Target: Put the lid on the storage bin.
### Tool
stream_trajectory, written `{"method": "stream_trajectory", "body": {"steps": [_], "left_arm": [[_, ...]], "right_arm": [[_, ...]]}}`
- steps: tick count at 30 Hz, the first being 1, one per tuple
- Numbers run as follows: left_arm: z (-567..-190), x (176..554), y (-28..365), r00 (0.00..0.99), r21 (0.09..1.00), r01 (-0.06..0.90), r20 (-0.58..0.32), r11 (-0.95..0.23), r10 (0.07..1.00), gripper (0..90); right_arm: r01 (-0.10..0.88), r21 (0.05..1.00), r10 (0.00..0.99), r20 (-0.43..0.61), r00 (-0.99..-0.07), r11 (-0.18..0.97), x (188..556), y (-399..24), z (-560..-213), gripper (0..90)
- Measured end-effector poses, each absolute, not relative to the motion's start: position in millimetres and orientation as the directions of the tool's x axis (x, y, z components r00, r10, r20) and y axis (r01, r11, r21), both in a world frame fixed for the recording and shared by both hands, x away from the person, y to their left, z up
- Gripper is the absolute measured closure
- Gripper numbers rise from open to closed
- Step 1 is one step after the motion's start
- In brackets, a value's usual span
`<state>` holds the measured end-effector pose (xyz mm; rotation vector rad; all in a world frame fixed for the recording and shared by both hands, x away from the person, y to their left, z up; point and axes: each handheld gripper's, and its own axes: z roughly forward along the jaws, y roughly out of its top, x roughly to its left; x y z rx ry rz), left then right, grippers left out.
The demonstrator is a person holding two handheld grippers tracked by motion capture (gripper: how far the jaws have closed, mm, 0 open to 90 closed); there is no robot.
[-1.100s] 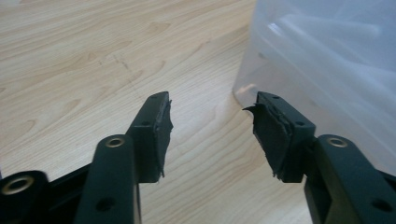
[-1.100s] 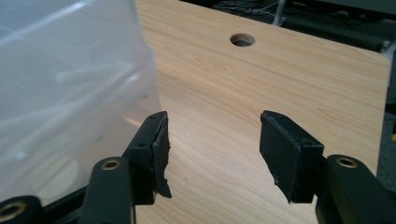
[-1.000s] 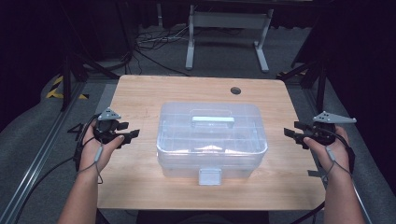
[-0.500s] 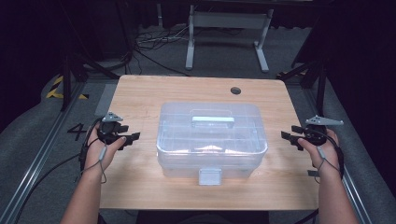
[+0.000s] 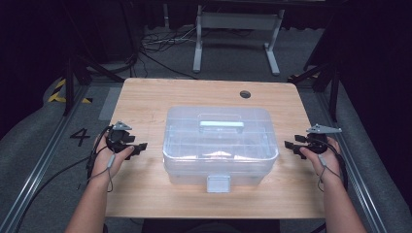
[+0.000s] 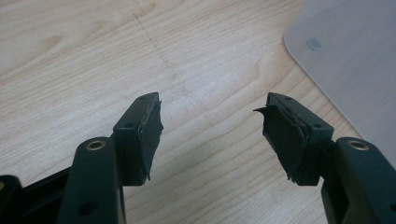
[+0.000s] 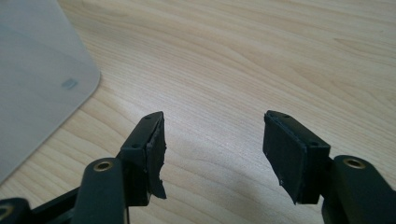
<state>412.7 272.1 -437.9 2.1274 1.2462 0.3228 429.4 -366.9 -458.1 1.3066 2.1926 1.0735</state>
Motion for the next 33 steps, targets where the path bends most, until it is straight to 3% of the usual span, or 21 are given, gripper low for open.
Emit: {"method": "stream_trajectory", "body": {"steps": [15,33], "left_arm": [[-456.5,415.3,262.6,0.558,0.555,0.722,-0.112,-0.414,0.822,37.2],[-458.4,415.6,258.3,0.583,0.569,0.697,-0.095,-0.436,0.807,35.4]], "right_arm": [[0.591,0.726,0.838,0.037,-0.545,0.352,433.3,-348.7,-481.1,39.3],[0.557,0.751,0.842,0.003,-0.540,0.354,432.8,-342.9,-482.4,37.5]]}}
